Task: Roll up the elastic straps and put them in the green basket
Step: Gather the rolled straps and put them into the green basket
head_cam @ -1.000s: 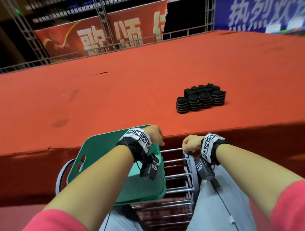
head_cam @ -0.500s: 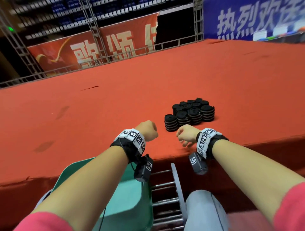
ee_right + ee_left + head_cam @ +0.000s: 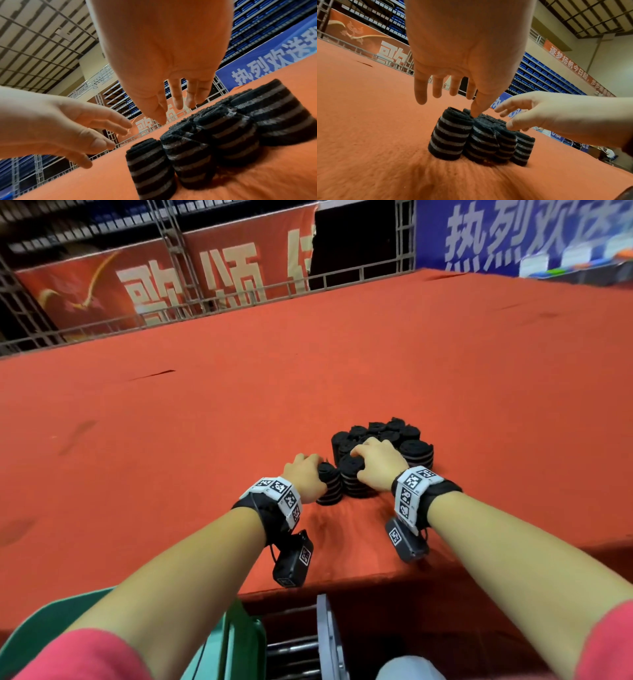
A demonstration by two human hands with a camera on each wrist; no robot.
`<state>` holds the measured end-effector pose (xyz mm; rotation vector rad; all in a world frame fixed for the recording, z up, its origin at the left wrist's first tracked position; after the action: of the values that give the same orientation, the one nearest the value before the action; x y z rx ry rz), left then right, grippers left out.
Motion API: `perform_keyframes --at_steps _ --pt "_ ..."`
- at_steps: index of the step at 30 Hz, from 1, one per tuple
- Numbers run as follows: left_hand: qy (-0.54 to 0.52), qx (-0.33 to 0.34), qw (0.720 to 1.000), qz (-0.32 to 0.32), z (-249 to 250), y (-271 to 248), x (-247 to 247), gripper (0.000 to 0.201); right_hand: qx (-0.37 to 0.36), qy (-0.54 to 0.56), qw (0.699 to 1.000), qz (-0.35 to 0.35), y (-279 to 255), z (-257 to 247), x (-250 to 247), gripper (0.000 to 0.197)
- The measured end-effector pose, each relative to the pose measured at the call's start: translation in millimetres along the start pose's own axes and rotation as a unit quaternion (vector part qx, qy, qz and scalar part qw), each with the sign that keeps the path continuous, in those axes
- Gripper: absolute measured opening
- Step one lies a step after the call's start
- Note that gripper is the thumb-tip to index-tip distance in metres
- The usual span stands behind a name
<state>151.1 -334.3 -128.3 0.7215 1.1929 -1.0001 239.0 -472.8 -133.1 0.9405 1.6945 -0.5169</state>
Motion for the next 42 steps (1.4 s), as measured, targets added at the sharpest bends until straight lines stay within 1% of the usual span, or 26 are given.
perform_keyframes --at_steps 3,5,7,9,12,14,18,21,26,27,30,32,35,37,39,42 --pt "-0.007 0.009 1.0 -0.012 -1 19 12 0.074 -0.049 -0.062 0.997 0.012 15 -7 9 0.055" --pt "0.0 0.011 0.999 -0.031 -3 28 21 0.081 -0.07 -0.094 0.993 0.011 21 -10 19 0.056" --pt "0.007 0.014 0.998 -0.056 -6 32 30 0.084 -0.078 -0.114 0.99 0.005 24 -10 29 0.056" --pt "0.01 0.027 0.997 -0.067 -9 36 37 0.084 -0.084 -0.125 0.989 0.009 25 -10 36 0.056" --pt "-0.022 0.047 0.998 -0.042 -10 39 39 0.075 -0.086 -0.124 0.988 0.022 26 -10 38 0.054" --pt "-0.05 0.043 0.998 -0.02 -10 39 37 0.066 -0.086 -0.117 0.989 0.026 26 -13 38 0.052" --pt "-0.05 0.045 0.998 0.004 -6 35 37 0.053 -0.084 -0.093 0.992 0.024 20 -18 36 0.047" --pt "-0.046 0.055 0.997 0.016 -5 28 33 0.05 -0.085 -0.065 0.994 0.025 13 -21 31 0.047" --pt "-0.066 0.057 0.996 0.025 -11 8 13 0.049 -0.076 -0.045 0.996 0.026 -6 -35 10 0.058" --pt "-0.073 0.056 0.995 0.027 -14 2 5 0.051 -0.074 -0.045 0.996 0.024 -10 -41 4 0.06" --pt "-0.078 0.058 0.995 0.028 -22 -20 -21 0.064 -0.07 -0.029 0.997 0.016 -24 -66 -16 0.064" --pt "-0.074 0.065 0.995 0.027 -29 -36 -40 0.068 -0.074 -0.009 0.997 0.013 -33 -88 -28 0.065" --pt "-0.076 0.068 0.994 0.041 -46 -63 -70 0.064 -0.09 0.006 0.996 0.02 -50 -126 -45 0.066" --pt "-0.087 0.063 0.994 0.036 -60 -85 -86 0.06 -0.102 0.015 0.995 0.016 -61 -152 -52 0.072" --pt "-0.114 0.043 0.992 0.027 -78 -108 -99 0.054 -0.116 0.023 0.993 0.007 -73 -179 -55 0.078" --pt "-0.131 0.014 0.991 0.024 -111 -145 -117 0.046 -0.147 0.025 0.989 -0.007 -92 -223 -53 0.082"
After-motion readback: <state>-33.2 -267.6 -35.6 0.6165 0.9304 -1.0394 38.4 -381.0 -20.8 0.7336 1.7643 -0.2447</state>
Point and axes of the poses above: each hand's wrist, its own y-axis towards the middle knuckle, its own x-axis out of the palm, z = x × y, the point moved 7 cm from there along y, towards the middle knuckle, and after that the axes turned 7 degrees about z, right-handed, at the moved point
